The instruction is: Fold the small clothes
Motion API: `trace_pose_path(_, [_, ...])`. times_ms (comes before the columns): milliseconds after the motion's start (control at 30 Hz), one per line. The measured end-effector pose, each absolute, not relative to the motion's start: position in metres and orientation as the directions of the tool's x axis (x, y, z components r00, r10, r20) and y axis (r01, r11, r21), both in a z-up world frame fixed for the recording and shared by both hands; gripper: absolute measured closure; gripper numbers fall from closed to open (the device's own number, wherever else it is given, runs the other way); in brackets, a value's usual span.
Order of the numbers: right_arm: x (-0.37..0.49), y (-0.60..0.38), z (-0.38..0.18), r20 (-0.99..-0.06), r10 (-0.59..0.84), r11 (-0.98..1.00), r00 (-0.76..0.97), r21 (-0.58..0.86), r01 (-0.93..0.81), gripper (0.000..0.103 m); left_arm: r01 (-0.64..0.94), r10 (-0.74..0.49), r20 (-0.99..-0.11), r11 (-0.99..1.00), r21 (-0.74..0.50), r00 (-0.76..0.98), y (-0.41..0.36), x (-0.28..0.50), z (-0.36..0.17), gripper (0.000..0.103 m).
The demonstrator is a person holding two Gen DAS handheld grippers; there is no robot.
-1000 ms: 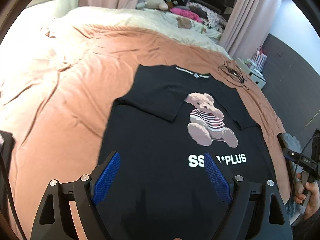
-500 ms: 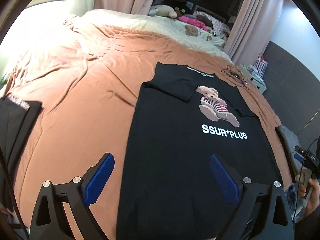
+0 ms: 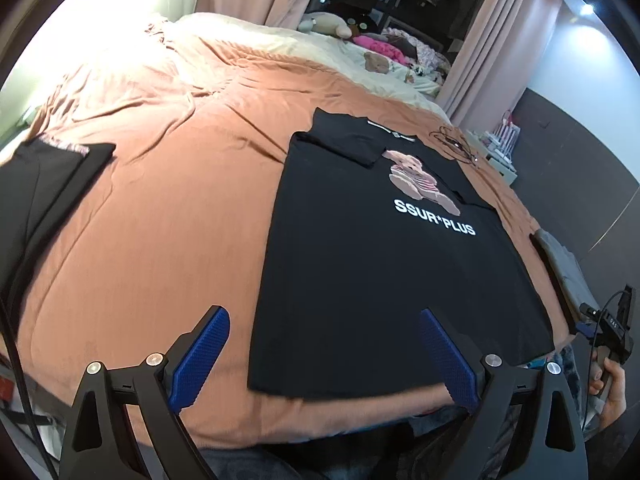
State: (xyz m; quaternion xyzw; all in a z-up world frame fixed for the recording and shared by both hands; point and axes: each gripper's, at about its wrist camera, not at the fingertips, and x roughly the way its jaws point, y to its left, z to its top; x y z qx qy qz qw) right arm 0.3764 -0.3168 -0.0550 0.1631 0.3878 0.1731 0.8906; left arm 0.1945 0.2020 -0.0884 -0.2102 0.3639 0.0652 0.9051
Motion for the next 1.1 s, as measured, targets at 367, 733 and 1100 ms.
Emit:
trace_pose_path(367, [0.377,-0.369,-0.095,-0.65,0.514,0.83,0.56,0.543,-0.131,0.033,-0.269,-0.101,-0.672,0.865,-0.424,0.734,0.201,0.161,-0.111,0.033])
trace_pose_path(733, [0.422,-0.381,-0.111,-0.628,0.581,0.785,0.517,0.601,-0.153,0.045,-0.306,-0.128,-0.702,0.835,-0.457,0.7,0.209,0.175,-0.137,0.039])
trace_pose_path(1100, [0.454,-0.393,-0.139,-0.547,0.69,0.685,0.475,0.706,-0.182,0.047,-0.369,-0.163,-0.728,0.776,-0.511,0.666,0.229,0.192,-0.17,0.04])
